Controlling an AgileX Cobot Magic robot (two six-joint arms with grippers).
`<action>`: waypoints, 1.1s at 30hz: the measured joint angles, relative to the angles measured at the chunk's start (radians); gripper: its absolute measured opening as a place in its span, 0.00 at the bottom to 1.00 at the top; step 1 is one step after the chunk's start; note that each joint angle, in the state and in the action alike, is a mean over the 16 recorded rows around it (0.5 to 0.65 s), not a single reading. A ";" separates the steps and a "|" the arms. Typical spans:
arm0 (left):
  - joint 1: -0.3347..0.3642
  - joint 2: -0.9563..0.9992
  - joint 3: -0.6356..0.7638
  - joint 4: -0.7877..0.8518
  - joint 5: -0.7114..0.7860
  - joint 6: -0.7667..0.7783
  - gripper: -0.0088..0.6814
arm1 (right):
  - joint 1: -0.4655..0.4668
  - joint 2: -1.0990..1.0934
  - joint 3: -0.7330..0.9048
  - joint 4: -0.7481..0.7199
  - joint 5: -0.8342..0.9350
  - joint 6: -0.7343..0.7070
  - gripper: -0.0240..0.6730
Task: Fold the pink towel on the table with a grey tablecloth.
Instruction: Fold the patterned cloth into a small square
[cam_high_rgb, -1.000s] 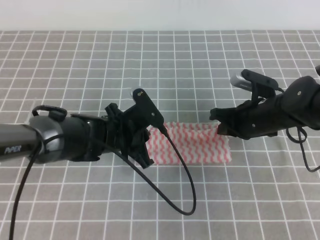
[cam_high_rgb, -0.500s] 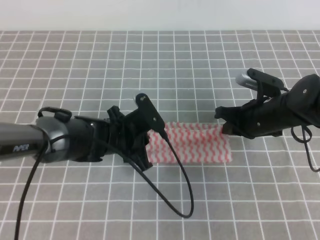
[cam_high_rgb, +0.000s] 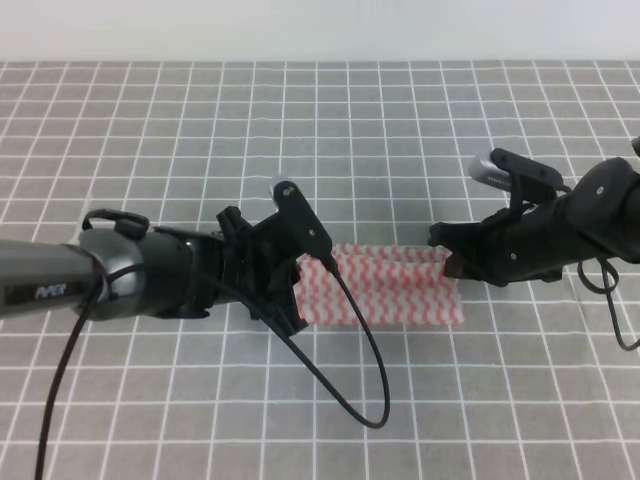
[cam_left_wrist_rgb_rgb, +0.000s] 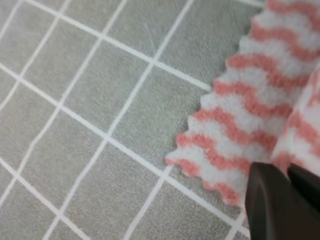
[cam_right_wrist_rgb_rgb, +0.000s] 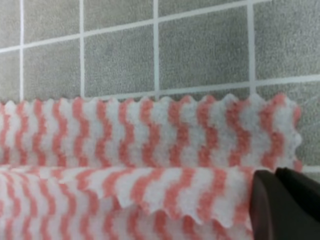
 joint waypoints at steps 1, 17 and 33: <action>0.000 0.001 0.000 0.000 -0.001 0.000 0.01 | 0.000 0.003 0.000 0.000 0.000 0.000 0.01; 0.000 0.016 -0.003 0.000 -0.011 0.000 0.01 | 0.000 0.021 -0.001 0.012 -0.013 0.000 0.01; 0.000 0.018 -0.004 0.000 -0.011 0.000 0.01 | 0.000 0.047 -0.036 0.020 0.004 -0.002 0.01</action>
